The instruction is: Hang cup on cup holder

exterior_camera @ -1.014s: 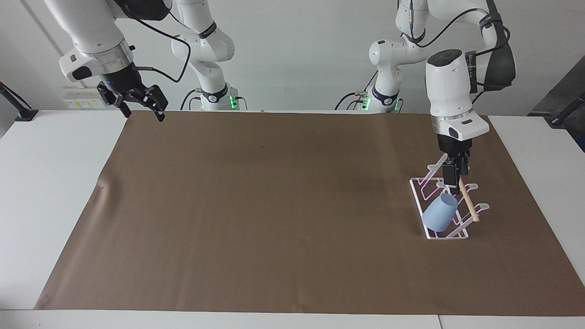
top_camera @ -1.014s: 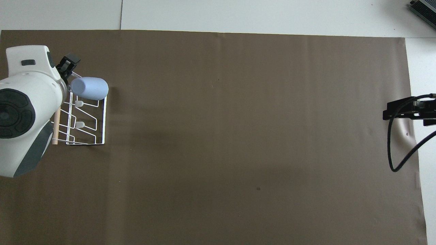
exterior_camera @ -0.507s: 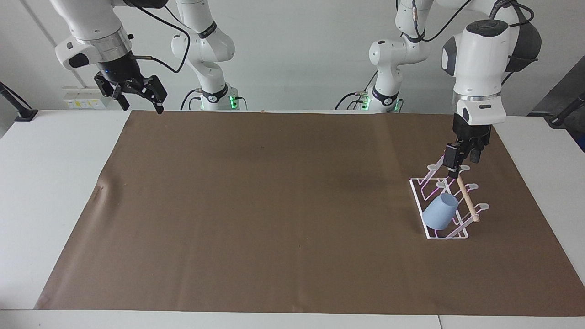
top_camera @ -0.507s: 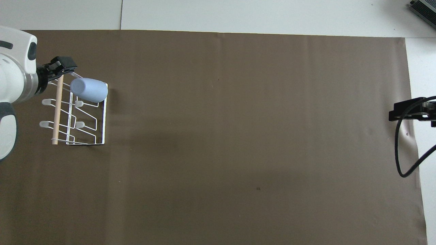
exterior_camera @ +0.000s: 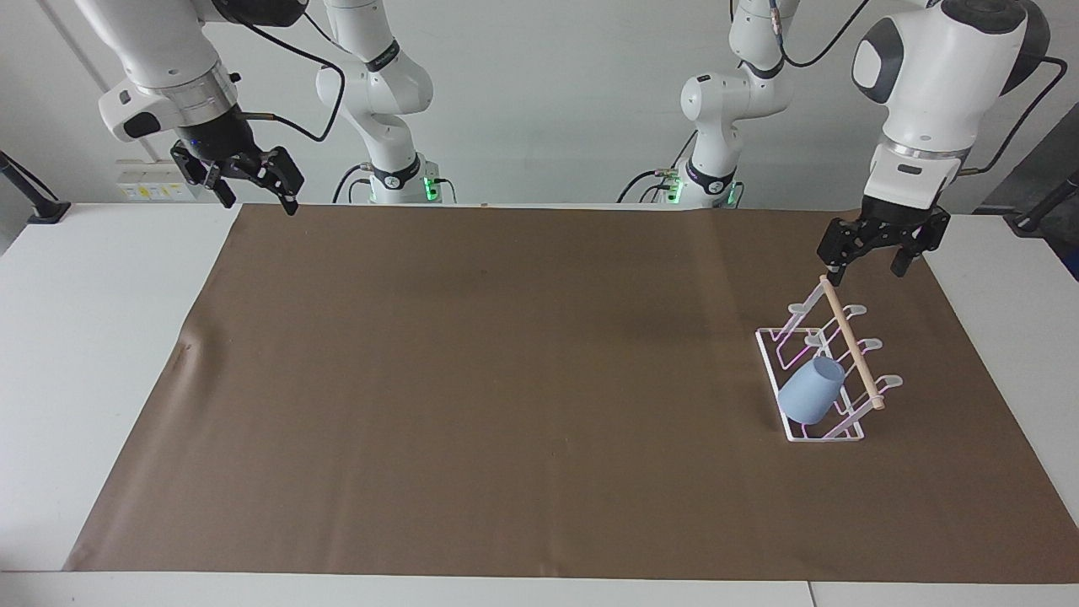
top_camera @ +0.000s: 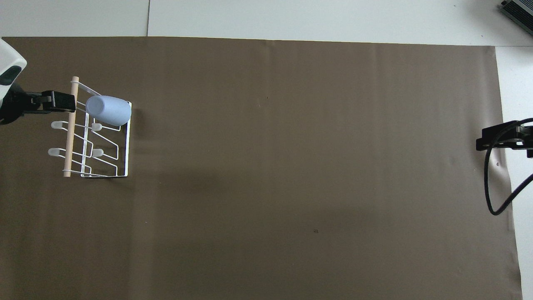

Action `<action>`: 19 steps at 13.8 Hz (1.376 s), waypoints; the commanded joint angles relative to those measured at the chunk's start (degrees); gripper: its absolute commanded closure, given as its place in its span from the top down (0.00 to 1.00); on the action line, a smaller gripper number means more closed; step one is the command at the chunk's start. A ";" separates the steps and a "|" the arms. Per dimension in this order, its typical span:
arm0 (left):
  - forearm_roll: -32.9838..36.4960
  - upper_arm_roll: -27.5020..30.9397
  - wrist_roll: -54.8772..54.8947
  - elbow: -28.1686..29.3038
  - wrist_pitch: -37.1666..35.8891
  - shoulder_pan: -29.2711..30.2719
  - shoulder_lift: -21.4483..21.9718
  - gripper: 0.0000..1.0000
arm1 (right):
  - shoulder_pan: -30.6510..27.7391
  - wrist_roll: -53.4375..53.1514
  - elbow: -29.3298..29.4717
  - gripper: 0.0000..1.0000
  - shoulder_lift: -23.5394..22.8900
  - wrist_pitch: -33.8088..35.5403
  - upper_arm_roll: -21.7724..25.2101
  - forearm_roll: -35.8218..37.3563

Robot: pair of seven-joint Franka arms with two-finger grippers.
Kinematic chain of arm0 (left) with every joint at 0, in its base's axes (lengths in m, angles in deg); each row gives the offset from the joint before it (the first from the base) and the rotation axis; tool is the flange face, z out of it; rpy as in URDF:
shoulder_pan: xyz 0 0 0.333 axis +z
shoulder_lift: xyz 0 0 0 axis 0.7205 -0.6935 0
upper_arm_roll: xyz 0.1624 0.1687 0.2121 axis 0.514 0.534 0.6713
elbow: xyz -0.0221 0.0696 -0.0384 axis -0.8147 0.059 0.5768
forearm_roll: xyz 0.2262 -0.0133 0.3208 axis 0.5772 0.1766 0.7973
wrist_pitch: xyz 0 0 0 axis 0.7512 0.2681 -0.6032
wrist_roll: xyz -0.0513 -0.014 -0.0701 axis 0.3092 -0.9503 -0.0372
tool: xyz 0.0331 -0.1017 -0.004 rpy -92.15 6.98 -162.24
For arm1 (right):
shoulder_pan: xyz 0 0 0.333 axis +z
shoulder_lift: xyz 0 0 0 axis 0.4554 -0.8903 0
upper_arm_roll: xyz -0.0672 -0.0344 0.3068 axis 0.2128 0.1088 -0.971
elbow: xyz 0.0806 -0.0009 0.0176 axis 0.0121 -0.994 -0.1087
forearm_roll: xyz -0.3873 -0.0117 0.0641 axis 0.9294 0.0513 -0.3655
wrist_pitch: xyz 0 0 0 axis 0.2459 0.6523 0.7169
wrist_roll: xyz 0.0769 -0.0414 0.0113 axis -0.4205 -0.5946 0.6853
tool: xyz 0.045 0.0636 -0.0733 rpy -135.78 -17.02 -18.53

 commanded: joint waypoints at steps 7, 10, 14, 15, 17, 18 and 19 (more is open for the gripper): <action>-5.84 4.04 13.38 -7.53 -15.09 -3.10 -1.06 1.00 | 0.04 1.09 -1.52 1.00 0.48 -0.23 -0.55 1.00; -5.49 9.34 13.93 -9.89 -17.81 -8.90 -0.97 1.00 | 0.13 1.26 -3.37 1.00 1.09 -2.43 -0.55 1.36; -5.58 12.42 13.93 -10.34 -19.67 -12.61 -0.35 1.00 | -0.57 1.26 -4.96 1.00 1.80 -2.96 -0.46 1.18; -5.93 12.24 13.67 -9.73 -19.14 -12.34 0.17 1.00 | -0.57 1.26 -5.05 1.00 1.71 -3.22 -0.46 1.18; -5.76 12.07 13.22 -9.29 -17.82 -12.95 0.27 1.00 | -0.57 1.09 -4.87 1.00 1.53 -3.05 -0.55 0.31; -5.67 11.98 13.22 -9.20 -18.43 -13.04 0.35 1.00 | -0.57 0.65 -4.96 1.00 1.62 -2.79 -0.55 0.21; -5.67 11.89 13.31 -9.64 -19.83 -12.96 0.35 1.00 | -0.49 0.04 -4.96 1.00 1.62 -2.61 -0.55 0.21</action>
